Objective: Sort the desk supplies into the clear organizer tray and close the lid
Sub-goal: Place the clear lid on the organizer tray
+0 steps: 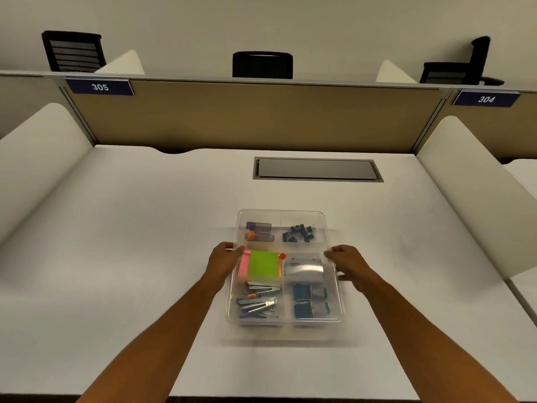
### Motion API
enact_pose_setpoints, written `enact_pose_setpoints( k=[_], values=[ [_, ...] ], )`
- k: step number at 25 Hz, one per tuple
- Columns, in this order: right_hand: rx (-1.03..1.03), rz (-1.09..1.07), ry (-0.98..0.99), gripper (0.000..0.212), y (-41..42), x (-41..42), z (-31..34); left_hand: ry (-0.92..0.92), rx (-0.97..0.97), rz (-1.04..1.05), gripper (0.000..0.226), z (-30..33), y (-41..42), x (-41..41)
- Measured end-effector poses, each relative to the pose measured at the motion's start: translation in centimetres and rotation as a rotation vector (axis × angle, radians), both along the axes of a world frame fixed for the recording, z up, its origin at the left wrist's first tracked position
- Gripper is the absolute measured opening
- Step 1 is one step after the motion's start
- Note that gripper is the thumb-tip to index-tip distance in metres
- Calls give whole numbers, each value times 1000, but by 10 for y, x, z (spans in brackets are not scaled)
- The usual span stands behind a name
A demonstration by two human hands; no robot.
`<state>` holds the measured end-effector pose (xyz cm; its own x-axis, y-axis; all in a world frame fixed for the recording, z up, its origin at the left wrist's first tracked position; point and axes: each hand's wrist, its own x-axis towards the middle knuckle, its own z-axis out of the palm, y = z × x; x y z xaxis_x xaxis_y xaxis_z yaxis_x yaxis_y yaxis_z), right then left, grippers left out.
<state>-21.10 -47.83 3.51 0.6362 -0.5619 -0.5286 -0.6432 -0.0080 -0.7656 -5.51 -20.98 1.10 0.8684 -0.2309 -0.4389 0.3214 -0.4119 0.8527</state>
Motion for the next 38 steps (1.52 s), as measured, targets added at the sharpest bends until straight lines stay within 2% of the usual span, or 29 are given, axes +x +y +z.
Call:
enact_pose_setpoints(
  k=[4,9,11,14,19,25,30,34,38],
  values=[
    [-119,-41,17,27,-9,44,-1,84,-186,191,15,2,-26,36],
    [-226,-144,78,31,-20,87,-3,103,-154,212,13,6,-45,69],
    [-142,-242,65,32,-25,101,-5,83,-121,220,21,2,-52,79],
    [148,-448,16,34,-27,110,-10,61,2,287,40,-1,-68,87],
    [261,-573,-35,38,-29,116,-23,128,8,387,38,-12,-79,88],
    [259,-609,-38,49,-33,116,-30,95,69,351,41,-16,-79,90],
    [299,-619,-53,45,-33,111,-23,34,147,303,47,-16,-78,88],
    [291,-536,-14,53,-31,104,-13,-36,217,207,48,-10,-77,87],
    [251,-466,19,37,-27,93,-3,-74,263,115,49,3,-76,89]
  ],
)
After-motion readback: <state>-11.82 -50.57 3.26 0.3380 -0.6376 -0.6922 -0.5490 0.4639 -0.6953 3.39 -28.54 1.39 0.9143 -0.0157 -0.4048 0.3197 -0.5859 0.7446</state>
